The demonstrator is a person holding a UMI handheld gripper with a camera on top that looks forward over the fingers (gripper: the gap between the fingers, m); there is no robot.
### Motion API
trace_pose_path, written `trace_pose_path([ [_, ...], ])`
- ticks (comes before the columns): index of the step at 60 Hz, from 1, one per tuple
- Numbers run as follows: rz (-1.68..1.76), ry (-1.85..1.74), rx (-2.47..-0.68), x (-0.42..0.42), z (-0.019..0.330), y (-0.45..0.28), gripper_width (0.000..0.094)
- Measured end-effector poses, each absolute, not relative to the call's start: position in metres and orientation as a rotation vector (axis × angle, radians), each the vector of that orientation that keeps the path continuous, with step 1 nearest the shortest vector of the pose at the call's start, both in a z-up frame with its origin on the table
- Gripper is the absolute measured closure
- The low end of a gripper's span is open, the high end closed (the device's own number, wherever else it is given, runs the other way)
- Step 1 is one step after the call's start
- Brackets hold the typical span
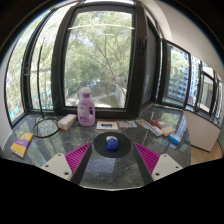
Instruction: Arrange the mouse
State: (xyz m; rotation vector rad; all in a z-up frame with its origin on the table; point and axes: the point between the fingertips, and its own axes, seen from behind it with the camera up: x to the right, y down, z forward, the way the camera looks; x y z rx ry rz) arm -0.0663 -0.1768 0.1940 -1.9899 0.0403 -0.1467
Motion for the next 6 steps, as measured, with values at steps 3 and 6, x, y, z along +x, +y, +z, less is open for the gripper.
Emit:
trace_pose_path([
  [3, -0.15, 0.03, -1.991, -0.0689, 0.1957, -0.1805, 0.0076],
  [6, -0.149, 0.027, -1.997, -0.0711, 0.1948, -0.181, 0.0077],
])
